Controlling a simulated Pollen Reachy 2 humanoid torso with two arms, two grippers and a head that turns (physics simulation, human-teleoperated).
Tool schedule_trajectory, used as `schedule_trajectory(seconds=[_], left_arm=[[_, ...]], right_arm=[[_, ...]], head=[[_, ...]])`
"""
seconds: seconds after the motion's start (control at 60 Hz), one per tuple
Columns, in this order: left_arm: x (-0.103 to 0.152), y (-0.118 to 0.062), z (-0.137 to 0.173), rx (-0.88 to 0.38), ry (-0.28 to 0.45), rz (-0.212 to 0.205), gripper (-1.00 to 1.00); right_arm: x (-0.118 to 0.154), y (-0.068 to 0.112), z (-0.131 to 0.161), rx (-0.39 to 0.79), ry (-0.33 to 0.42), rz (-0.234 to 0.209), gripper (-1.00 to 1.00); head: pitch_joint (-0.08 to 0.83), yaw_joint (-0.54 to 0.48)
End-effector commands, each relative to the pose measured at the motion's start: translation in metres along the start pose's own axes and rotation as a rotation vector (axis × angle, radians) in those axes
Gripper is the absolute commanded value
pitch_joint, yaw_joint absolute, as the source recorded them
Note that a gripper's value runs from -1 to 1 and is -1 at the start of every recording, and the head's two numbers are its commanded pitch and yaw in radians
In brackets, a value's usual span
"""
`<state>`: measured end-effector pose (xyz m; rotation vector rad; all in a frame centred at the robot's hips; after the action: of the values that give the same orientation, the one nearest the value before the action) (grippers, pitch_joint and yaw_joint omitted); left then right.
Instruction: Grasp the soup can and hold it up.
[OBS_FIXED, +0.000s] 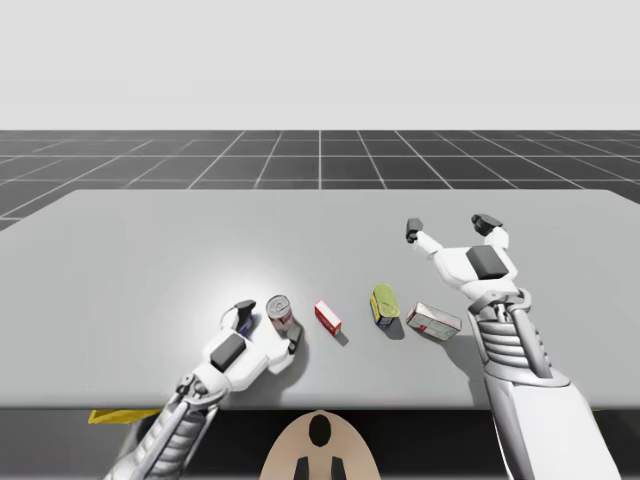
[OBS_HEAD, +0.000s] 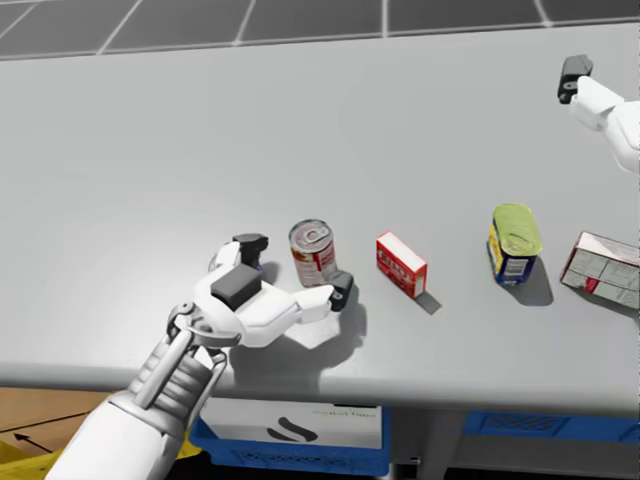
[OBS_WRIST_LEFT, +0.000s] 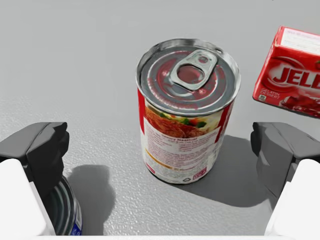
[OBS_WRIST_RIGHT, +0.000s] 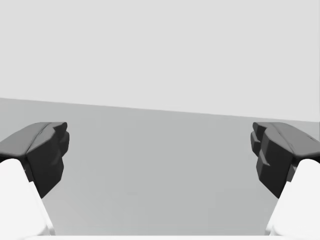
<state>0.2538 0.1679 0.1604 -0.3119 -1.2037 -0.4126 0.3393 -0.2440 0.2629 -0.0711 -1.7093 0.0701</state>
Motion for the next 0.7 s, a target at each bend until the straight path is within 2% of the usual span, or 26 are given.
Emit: schedule_trajectory(seconds=[0.017,0.117,0.333,0.417,0.433,0.45,0.467,0.483,0.5,0.517,0.583,0.7], left_arm=[[0.008,-0.019,-0.014,-0.029,-0.009,0.015,-1.0],[0.011,-0.023,-0.021,-0.034,-0.003,0.0,-1.0],[0.014,-0.027,-0.031,-0.039,0.0,-0.007,-1.0],[0.013,-0.026,-0.033,-0.04,0.007,-0.007,-0.88],[0.012,-0.026,-0.033,-0.041,0.008,-0.004,-0.73],[0.012,-0.026,-0.033,-0.039,0.009,-0.005,-0.43],[0.011,-0.026,-0.033,-0.038,0.009,-0.005,-0.29],[0.011,-0.026,-0.033,-0.039,0.009,-0.005,0.15],[0.011,-0.025,-0.033,-0.043,0.011,-0.005,0.73],[0.01,-0.025,-0.032,-0.043,0.012,-0.005,0.89],[0.01,-0.026,-0.032,-0.044,0.014,-0.008,1.0],[0.009,-0.025,-0.031,-0.045,0.013,-0.012,1.0]], right_arm=[[0.001,0.0,0.0,-0.002,-0.003,-0.002,-1.0],[0.001,-0.001,0.001,-0.001,-0.004,-0.003,-1.0],[0.002,-0.001,0.003,-0.003,-0.008,-0.002,-1.0],[0.002,-0.001,0.003,-0.003,-0.008,-0.003,-1.0],[0.002,-0.002,0.003,-0.003,-0.009,-0.003,-1.0],[0.003,-0.002,0.003,-0.004,-0.01,-0.003,-1.0],[0.003,-0.002,0.003,-0.004,-0.01,-0.003,-1.0],[0.003,-0.002,0.003,-0.004,-0.01,-0.003,-1.0],[0.003,-0.002,0.003,-0.004,-0.01,-0.004,-1.0],[0.003,-0.002,0.003,-0.004,-0.01,-0.004,-1.0],[0.003,-0.002,0.003,-0.004,-0.011,-0.004,-1.0],[0.004,-0.002,0.004,-0.006,-0.011,-0.005,-1.0]], head=[[0.701,0.13],[0.7,0.13],[0.7,0.13],[0.701,0.13],[0.702,0.13],[0.702,0.13],[0.702,0.13],[0.701,0.13],[0.701,0.13],[0.701,0.13],[0.7,0.13],[0.684,0.13]])
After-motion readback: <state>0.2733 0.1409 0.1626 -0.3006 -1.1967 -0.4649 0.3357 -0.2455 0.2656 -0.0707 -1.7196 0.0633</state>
